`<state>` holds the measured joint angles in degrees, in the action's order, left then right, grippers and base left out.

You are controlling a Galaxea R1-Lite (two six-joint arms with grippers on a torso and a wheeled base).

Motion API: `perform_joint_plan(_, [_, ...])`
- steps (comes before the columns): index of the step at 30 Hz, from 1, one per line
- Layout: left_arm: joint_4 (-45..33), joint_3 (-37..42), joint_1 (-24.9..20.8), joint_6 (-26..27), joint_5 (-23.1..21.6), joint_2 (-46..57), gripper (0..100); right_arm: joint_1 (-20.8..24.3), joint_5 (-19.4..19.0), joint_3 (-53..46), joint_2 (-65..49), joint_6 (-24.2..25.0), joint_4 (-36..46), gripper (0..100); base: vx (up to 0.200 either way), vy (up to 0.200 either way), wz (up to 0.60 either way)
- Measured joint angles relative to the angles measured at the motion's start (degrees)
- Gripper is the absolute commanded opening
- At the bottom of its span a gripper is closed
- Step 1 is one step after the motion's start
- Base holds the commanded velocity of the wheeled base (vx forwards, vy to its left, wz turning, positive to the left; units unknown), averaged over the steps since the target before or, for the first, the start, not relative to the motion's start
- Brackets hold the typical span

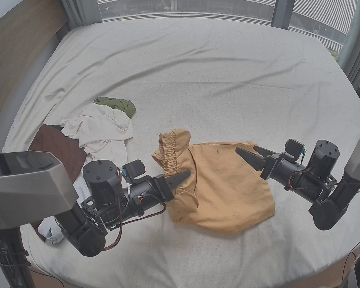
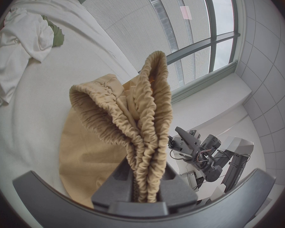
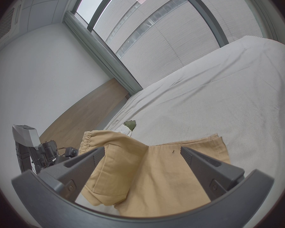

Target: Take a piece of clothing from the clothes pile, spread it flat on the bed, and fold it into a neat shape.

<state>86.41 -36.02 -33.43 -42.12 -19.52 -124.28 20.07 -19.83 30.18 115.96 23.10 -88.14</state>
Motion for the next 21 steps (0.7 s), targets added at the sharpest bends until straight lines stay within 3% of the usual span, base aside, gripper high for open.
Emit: perform_joint_plan(21, [-13.0,-14.9,-6.1,0.0,1.7,-3.0,0,0.0,0.2,1.1,-2.6,0.4,0.1,100,0.000,0.000,0.00])
